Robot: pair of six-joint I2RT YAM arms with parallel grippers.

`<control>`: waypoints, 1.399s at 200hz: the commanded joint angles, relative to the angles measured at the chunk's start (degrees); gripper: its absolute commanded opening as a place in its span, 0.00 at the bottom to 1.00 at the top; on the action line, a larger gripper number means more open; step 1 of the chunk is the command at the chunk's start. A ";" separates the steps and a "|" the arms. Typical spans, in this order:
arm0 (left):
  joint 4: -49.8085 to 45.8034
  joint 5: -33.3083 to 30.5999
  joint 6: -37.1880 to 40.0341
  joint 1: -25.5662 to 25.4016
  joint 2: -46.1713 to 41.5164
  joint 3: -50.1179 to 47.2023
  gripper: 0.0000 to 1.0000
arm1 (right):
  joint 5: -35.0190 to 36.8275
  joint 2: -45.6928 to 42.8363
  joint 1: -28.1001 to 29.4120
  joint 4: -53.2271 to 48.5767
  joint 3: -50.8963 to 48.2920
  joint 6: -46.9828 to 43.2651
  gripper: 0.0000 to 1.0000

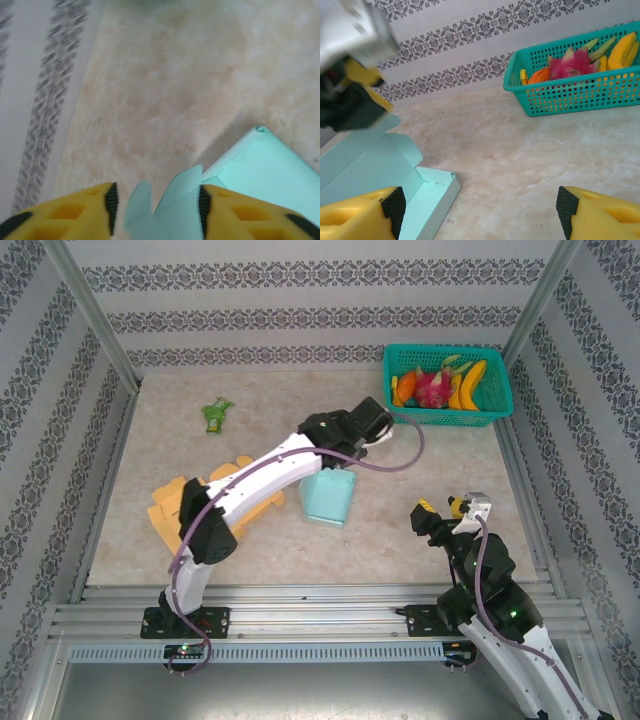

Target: Fold the paper box

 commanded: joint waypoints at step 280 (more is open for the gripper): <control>-14.27 22.30 -3.38 7.96 -3.72 -1.01 0.00 | -4.72 23.43 -0.87 20.10 3.32 -7.96 0.84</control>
